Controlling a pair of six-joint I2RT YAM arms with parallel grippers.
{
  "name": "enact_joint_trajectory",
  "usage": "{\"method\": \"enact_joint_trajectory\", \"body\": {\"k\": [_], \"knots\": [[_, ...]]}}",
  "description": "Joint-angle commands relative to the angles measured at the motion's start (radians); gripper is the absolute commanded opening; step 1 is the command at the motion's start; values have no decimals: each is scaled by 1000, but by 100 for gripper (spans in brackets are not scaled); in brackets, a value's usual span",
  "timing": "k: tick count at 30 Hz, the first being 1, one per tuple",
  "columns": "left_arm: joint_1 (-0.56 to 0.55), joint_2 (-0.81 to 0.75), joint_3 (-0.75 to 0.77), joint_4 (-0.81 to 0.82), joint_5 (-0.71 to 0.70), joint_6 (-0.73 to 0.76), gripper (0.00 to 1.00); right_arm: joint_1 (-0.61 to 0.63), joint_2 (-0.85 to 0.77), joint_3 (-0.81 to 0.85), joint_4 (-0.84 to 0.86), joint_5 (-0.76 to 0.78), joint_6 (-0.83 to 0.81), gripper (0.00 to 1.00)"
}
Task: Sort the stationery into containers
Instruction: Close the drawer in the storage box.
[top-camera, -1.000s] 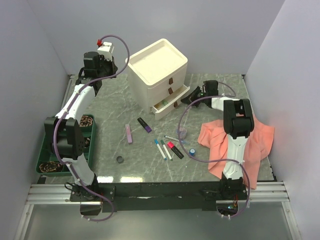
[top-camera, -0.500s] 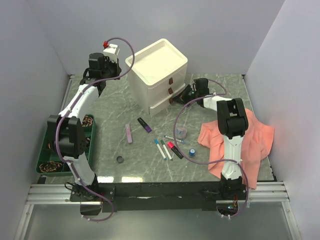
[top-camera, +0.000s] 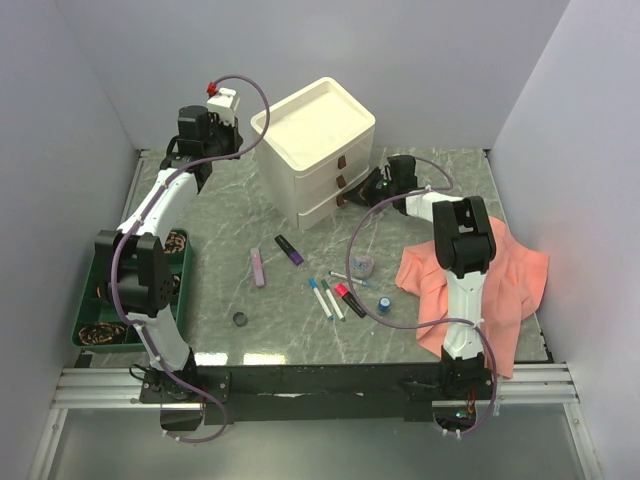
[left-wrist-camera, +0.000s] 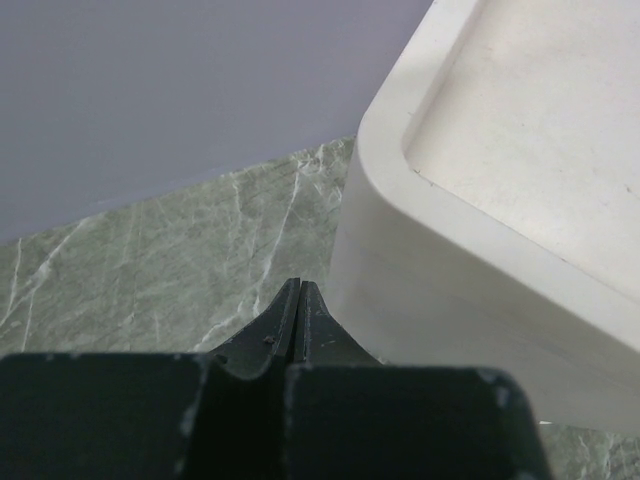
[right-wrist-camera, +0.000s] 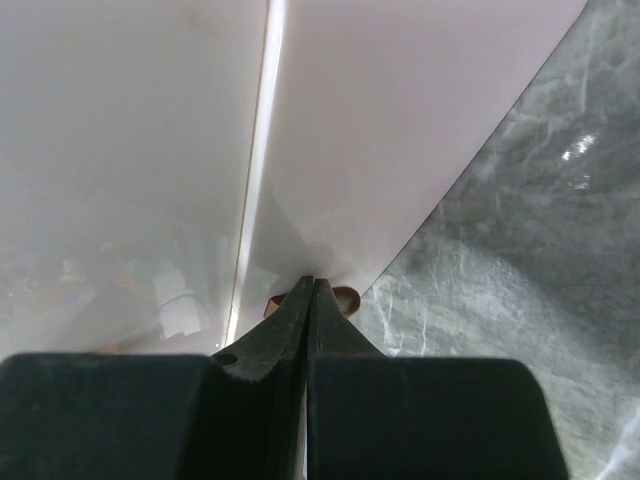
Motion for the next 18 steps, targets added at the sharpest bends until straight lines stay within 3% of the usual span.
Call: {"method": "enact_joint_trajectory", "body": {"k": [1, 4, 5, 6, 9, 18], "knots": [[-4, -52, -17, 13, -14, 18, 1, 26, 12, 50, 56, 3, 11, 0], [-4, -67, -31, 15, -14, 14, 1, 9, -33, -5, 33, 0, 5, 4], [-4, -72, -34, 13, -14, 14, 1, 3, -69, -49, 29, -6, 4, 14], [-2, -80, -34, 13, -14, 14, 1, -17, -90, -75, 17, -11, 5, 44], [-1, -89, -39, 15, -14, 19, 1, -47, -165, -154, -1, -31, 2, 60], [3, -86, -33, 16, -16, 33, 1, -106, -196, -211, 310, -229, 60, 50]]}}
